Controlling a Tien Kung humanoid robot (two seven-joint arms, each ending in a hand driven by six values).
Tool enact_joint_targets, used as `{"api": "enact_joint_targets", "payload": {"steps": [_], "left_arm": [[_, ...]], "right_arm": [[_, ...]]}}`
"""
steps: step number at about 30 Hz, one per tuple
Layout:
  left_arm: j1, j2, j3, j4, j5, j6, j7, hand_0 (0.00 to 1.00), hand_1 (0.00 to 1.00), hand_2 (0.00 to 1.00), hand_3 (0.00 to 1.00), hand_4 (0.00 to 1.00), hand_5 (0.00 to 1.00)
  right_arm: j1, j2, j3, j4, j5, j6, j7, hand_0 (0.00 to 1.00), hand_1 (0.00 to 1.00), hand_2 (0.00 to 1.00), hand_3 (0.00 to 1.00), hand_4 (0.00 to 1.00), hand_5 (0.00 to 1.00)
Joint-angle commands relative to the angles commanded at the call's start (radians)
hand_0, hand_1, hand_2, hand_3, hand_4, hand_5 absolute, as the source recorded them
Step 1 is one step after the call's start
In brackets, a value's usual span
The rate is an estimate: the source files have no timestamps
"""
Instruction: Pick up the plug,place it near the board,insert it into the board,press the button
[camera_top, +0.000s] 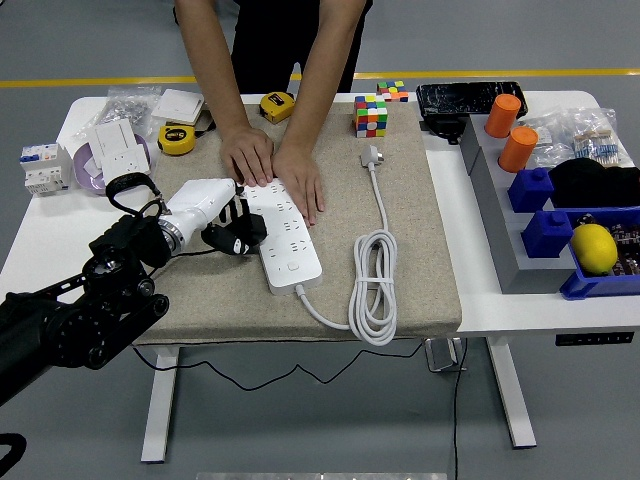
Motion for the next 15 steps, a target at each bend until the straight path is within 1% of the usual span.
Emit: {"api": "enact_joint_targets", "payload": {"steps": [3, 4, 9, 10, 15], "left_arm": [[-0.004, 0.002, 0.005, 0.001, -0.006, -0.007, 0.001, 0.348, 0.437, 0.386, 0.421, 0.705, 0.065], [-0.005, 0.003, 0.006, 0.001, -0.007, -0.009, 0.001, 0.357, 0.518, 0.547, 0.563, 0.819, 0.089], [-0.002, 0.005, 0.012, 0.001, -0.02, -0.022, 0.003, 0.357, 0.518, 0.547, 0.563, 0.819, 0.089], [-0.001, 0.005, 0.012, 0.0, -0.021, -0.024, 0.003, 0.481, 0.683, 0.71, 0.779, 0.953, 0.155], [0.0, 0.006, 0.014, -0.001, -0.033, -0.035, 0.006, 0.481, 0.683, 0.71, 0.779, 0.953, 0.155]], "right_arm": [[0.001, -0.001, 0.003, 0.0, 0.001, -0.002, 0.002, 0.89, 0.653, 0.605, 0.581, 0.998, 0.645], [0.001, -0.001, 0.003, 0.0, 0.002, -0.002, 0.001, 0.898, 0.655, 0.606, 0.58, 0.998, 0.645], [0.0, -0.001, 0.01, 0.0, -0.001, 0.021, -0.019, 0.898, 0.655, 0.606, 0.58, 0.998, 0.645], [-0.001, -0.001, 0.012, 0.0, -0.003, 0.023, -0.019, 0.946, 0.672, 0.608, 0.58, 0.998, 0.646], [-0.002, -0.001, 0.014, 0.0, 0.001, 0.036, -0.024, 0.946, 0.672, 0.608, 0.58, 0.998, 0.646]]}}
